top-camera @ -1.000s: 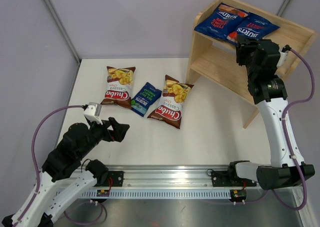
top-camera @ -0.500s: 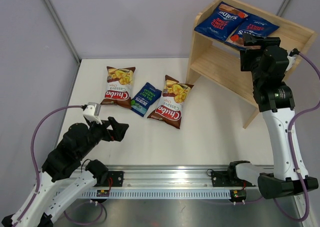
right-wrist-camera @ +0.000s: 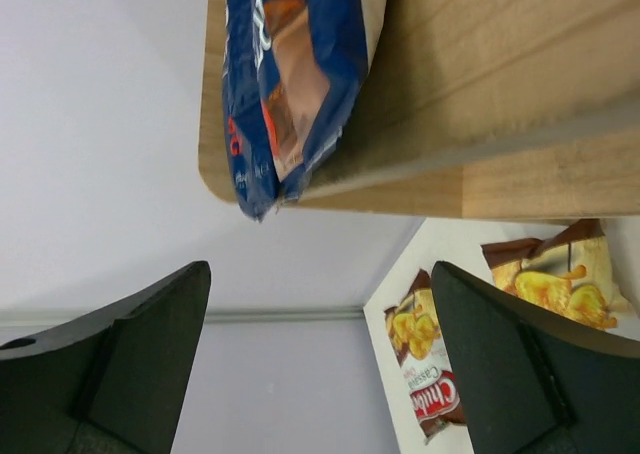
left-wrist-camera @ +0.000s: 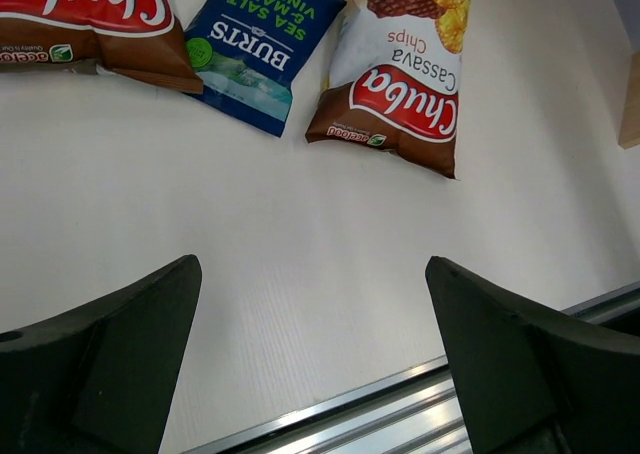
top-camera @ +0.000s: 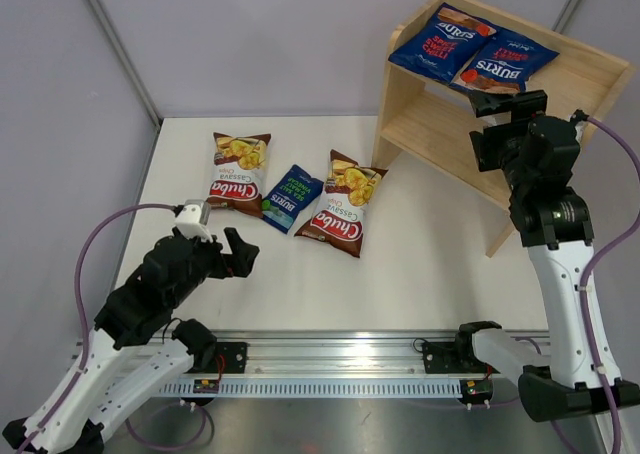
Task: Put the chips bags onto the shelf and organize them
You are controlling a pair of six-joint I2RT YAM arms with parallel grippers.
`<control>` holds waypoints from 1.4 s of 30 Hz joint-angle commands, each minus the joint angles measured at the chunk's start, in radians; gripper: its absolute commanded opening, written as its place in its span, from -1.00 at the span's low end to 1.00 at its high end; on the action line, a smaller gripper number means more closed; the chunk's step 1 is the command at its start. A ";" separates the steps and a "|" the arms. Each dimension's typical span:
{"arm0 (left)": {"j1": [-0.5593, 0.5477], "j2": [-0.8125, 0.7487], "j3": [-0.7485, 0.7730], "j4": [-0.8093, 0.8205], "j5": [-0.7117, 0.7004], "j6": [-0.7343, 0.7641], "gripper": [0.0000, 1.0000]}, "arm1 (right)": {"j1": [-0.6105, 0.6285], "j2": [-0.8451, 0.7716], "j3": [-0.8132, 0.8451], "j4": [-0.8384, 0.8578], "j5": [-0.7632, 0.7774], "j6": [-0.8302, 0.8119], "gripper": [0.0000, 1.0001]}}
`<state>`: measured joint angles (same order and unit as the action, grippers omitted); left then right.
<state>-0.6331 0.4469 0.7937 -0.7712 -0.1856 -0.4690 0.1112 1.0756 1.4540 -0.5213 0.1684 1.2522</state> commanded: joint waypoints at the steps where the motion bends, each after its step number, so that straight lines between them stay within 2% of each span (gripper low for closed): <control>1: -0.005 0.036 0.022 0.013 -0.061 -0.016 0.98 | -0.001 -0.100 -0.046 0.024 -0.111 -0.117 0.99; 4: -0.004 0.076 0.035 0.001 -0.061 -0.036 0.98 | -0.002 -0.169 -0.099 0.040 -0.233 -0.272 0.99; 8: -0.004 0.119 0.009 0.044 -0.005 -0.066 0.98 | -0.001 -0.221 -0.124 -0.058 -0.383 -0.535 0.99; 11: -0.002 0.180 -0.010 0.111 0.014 -0.072 0.98 | -0.001 -0.276 -0.176 -0.121 -0.535 -0.669 0.99; 16: 0.007 0.286 -0.014 0.191 0.023 -0.085 0.98 | -0.002 -0.353 -0.282 -0.158 -0.693 -0.804 0.99; 20: 0.111 0.404 -0.001 0.265 0.125 -0.088 0.98 | -0.001 -0.420 -0.409 -0.088 -0.906 -0.844 0.99; 22: 0.156 0.481 0.024 0.308 0.161 -0.076 0.98 | -0.001 -0.447 -0.466 -0.074 -0.981 -0.859 0.99; 27: 0.202 0.666 0.134 0.383 0.218 0.021 0.98 | -0.002 -0.534 -0.575 -0.042 -1.058 -0.811 0.99; 28: 0.216 0.759 0.168 0.383 0.230 0.038 0.98 | -0.002 -0.548 -0.595 -0.025 -1.073 -0.794 0.99; 30: 0.272 0.863 0.263 0.389 0.320 0.088 0.98 | -0.001 -0.591 -0.671 0.050 -1.090 -0.713 0.99; 31: 0.300 0.953 0.298 0.391 0.343 0.108 0.98 | -0.001 -0.608 -0.711 0.132 -1.096 -0.614 0.99; 32: 0.312 1.007 0.381 0.376 0.371 0.140 0.98 | -0.001 -0.624 -0.750 0.174 -1.125 -0.570 0.99; 34: 0.331 1.135 0.462 0.340 0.341 0.170 0.98 | -0.002 -0.666 -0.839 0.271 -1.165 -0.492 0.99; 36: 0.343 1.206 0.585 0.306 0.343 0.211 0.98 | -0.001 -0.704 -0.901 0.302 -1.182 -0.453 0.99; 38: 0.360 1.326 0.678 0.255 0.405 0.251 0.98 | -0.001 -0.729 -0.926 0.307 -1.205 -0.448 0.99; 39: 0.363 1.375 0.784 0.222 0.413 0.262 0.98 | -0.001 -0.746 -0.931 0.299 -1.210 -0.459 0.99; 42: 0.365 1.524 0.922 0.127 0.417 0.314 0.98 | -0.002 -0.778 -0.926 0.245 -1.205 -0.493 0.99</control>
<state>-0.2714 1.8774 1.5879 -0.5549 0.1654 -0.2516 0.1112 0.3351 0.5125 -0.3340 -0.9874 0.7399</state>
